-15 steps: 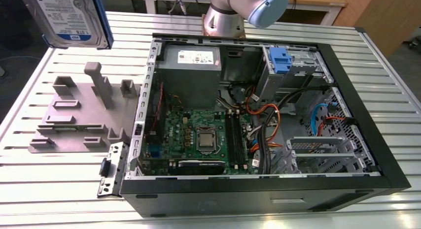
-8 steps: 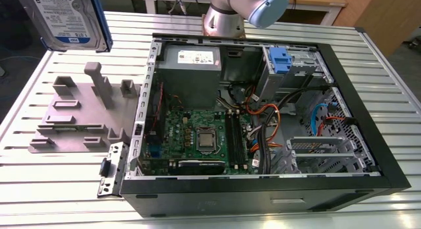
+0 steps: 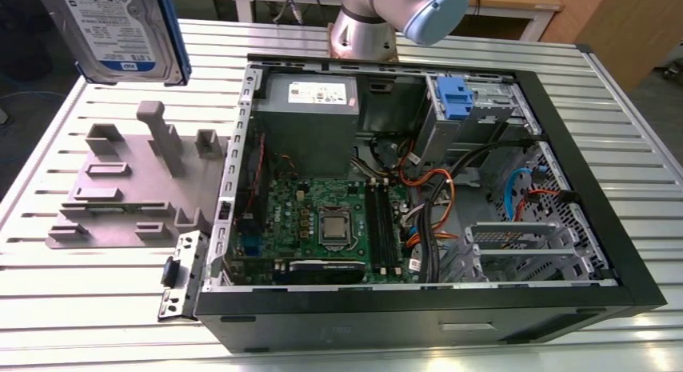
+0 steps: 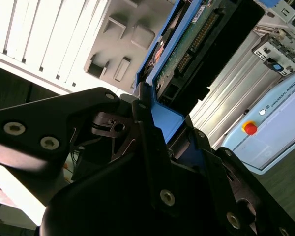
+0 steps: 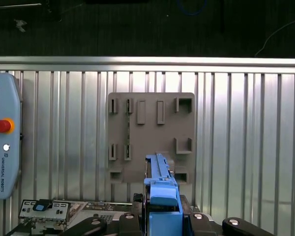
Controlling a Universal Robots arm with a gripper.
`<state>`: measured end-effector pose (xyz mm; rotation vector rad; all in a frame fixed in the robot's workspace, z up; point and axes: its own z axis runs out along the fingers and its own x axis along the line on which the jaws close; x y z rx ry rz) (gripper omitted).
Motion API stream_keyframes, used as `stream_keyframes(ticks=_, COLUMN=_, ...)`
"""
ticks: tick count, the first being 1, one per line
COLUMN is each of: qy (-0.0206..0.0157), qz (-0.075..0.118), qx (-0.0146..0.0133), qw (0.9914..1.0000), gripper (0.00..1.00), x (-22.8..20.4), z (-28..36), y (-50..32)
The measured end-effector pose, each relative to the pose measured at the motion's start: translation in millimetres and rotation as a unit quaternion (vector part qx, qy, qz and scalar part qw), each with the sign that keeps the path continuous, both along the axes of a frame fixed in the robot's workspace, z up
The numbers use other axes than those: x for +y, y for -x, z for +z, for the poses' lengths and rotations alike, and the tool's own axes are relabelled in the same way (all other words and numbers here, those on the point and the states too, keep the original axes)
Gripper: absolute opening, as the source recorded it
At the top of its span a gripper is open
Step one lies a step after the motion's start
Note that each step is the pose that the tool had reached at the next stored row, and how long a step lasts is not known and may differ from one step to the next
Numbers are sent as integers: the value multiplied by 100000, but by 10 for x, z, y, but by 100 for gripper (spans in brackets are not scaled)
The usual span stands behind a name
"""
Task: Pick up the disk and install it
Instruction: 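Pick up the disk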
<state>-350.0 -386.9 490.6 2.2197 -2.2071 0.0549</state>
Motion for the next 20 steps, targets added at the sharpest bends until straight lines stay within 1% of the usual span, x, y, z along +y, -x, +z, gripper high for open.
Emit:
stream_keyframes(ticks=10, qy=-2, qz=-1, qx=-3, qw=100000, gripper=36, x=0, z=-3, y=-127)
stream_keyframes(ticks=20, qy=2, qz=0, qx=2, qw=100000, gripper=36, x=0, z=-5, y=-209)
